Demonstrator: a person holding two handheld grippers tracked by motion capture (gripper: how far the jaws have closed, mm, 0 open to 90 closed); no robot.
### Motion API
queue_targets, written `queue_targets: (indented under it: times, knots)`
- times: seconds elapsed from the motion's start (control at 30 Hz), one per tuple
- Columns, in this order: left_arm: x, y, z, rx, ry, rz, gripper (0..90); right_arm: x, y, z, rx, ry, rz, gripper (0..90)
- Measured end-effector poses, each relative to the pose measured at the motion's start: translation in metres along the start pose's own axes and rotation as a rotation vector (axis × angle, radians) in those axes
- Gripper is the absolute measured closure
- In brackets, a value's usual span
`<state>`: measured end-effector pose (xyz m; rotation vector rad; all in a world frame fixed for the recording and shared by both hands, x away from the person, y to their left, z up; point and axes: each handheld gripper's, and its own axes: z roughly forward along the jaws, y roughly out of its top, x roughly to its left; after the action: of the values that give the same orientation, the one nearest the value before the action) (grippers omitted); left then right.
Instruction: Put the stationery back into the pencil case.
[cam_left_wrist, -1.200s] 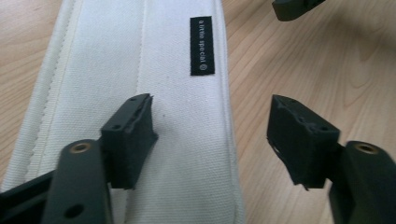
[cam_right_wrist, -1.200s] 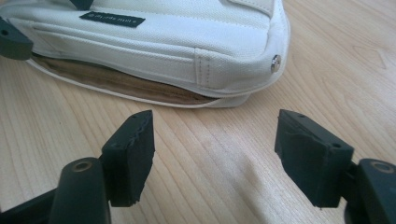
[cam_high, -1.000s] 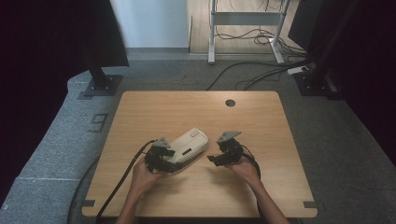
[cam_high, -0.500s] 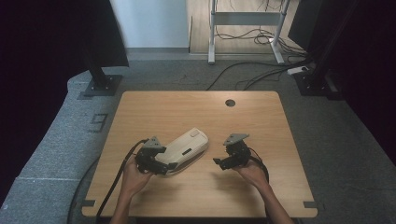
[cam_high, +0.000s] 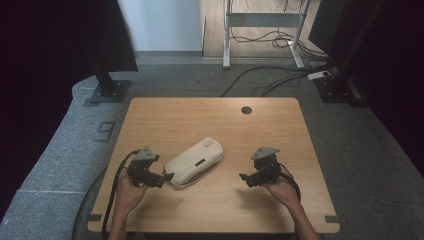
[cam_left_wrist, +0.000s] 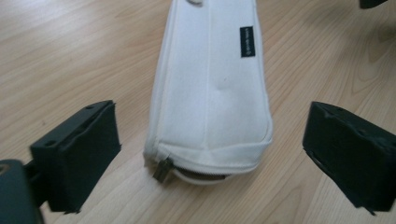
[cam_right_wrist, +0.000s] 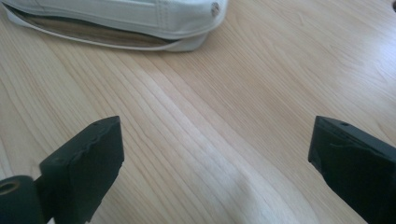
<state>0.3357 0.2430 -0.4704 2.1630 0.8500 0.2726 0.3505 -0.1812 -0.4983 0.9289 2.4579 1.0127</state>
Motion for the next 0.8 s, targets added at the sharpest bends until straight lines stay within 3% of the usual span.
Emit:
queue_targets:
  times: [0.37,0.6,0.8]
  knots:
    - [0.013,-0.021,0.004,0.026,0.067,-0.030,0.0,-0.007,-0.028,-0.010,-0.010,-0.045,0.044,0.1]
    - [0.023,-0.037,0.013,0.043,0.109,-0.050,0.0,-0.009,-0.052,-0.005,0.015,-0.075,0.074,0.0]
    - [0.030,-0.050,0.029,0.090,0.132,-0.068,0.0,-0.010,-0.068,0.002,0.045,-0.101,0.090,0.0]
